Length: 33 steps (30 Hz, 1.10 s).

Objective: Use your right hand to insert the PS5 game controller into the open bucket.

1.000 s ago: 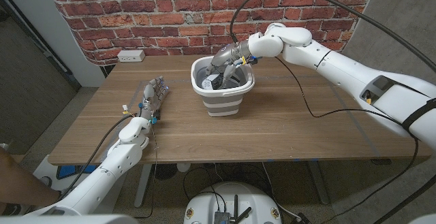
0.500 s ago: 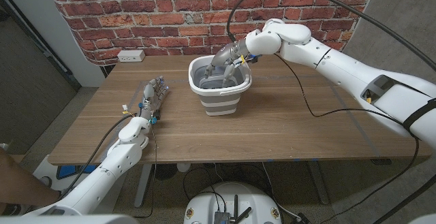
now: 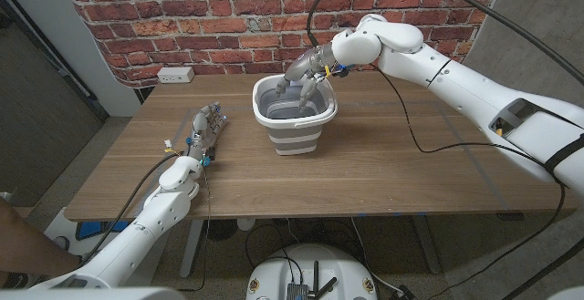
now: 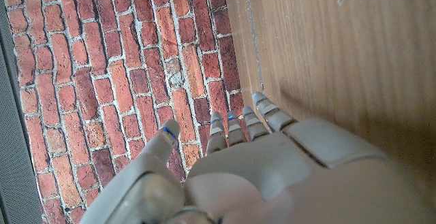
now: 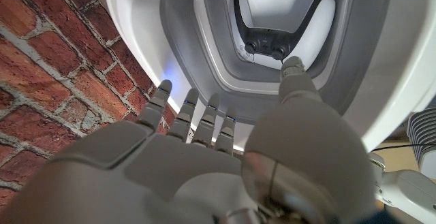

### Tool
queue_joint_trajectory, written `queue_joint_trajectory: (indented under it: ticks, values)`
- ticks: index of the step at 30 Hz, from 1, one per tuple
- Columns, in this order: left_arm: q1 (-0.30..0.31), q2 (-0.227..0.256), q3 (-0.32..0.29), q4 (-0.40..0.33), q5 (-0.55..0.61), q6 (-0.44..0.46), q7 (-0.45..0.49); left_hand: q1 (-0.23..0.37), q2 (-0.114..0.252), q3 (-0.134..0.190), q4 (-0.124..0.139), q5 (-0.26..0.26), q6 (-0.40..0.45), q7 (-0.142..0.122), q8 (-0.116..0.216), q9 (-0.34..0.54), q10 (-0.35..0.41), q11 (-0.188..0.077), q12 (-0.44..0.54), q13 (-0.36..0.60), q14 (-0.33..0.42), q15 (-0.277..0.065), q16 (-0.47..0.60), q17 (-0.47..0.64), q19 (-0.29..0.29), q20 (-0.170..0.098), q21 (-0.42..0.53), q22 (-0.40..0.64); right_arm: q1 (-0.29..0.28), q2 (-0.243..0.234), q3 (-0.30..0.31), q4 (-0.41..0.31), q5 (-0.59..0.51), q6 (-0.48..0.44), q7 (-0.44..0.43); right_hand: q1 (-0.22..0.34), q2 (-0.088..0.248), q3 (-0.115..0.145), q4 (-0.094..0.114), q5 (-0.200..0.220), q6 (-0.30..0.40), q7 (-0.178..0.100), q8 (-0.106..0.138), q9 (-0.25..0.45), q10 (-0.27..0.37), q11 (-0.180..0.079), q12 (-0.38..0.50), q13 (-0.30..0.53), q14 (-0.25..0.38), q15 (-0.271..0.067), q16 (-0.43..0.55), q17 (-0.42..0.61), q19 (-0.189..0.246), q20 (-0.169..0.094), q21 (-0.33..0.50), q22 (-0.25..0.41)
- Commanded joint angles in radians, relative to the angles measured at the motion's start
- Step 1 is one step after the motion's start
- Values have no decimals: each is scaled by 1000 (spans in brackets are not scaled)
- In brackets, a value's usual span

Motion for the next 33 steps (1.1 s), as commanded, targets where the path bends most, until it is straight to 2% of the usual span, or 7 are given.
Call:
queue_joint_trajectory:
  ticks: [1,15,21,28,33]
  values:
    - [-6,1,1,8,1,-4,-8,-2,58,4,1,1,5,0,5,3,2,-7,0,3,-4,0,0,3,2,-51,7,2,-17,-30,47,-59,51,-45,23,-11,2,2,9,3,-3,3,-5,1,-3,1,6,2,-1,-6,-1,4,3,0,5,1]
    - [-40,6,-2,43,-6,-6,-44,-1,57,5,-1,2,4,0,5,3,2,-9,0,3,-5,0,-1,2,1,-51,7,2,-35,-53,100,-104,120,-121,20,-31,11,-1,15,6,10,6,-11,1,1,3,14,-4,5,-14,-3,3,16,-1,10,1]
    - [-38,1,-5,45,2,-22,-31,0,56,5,-2,2,2,-2,4,3,2,-8,0,3,-5,-1,-1,2,0,-50,6,2,-67,-81,140,-126,164,-154,-16,-39,15,-2,17,7,16,6,-14,1,2,2,16,-6,10,-18,-3,3,25,-3,13,2]
    - [-23,10,-9,16,8,-28,-22,1,56,6,-4,2,2,-2,4,3,1,-8,-1,3,-4,-1,-1,2,0,-50,6,2,-108,-121,178,-159,211,-204,-46,-50,21,-3,20,8,25,9,-17,1,4,3,19,-9,14,-20,-3,3,37,-4,16,1]
    - [-3,13,-14,-12,11,-33,-7,1,56,6,-5,2,2,-2,4,3,1,-8,-1,3,-4,-1,-1,1,0,-50,6,2,-157,-162,221,-205,245,-255,-85,-55,24,-4,21,9,29,10,-19,1,6,5,21,-11,15,-23,-4,3,45,-4,18,1]
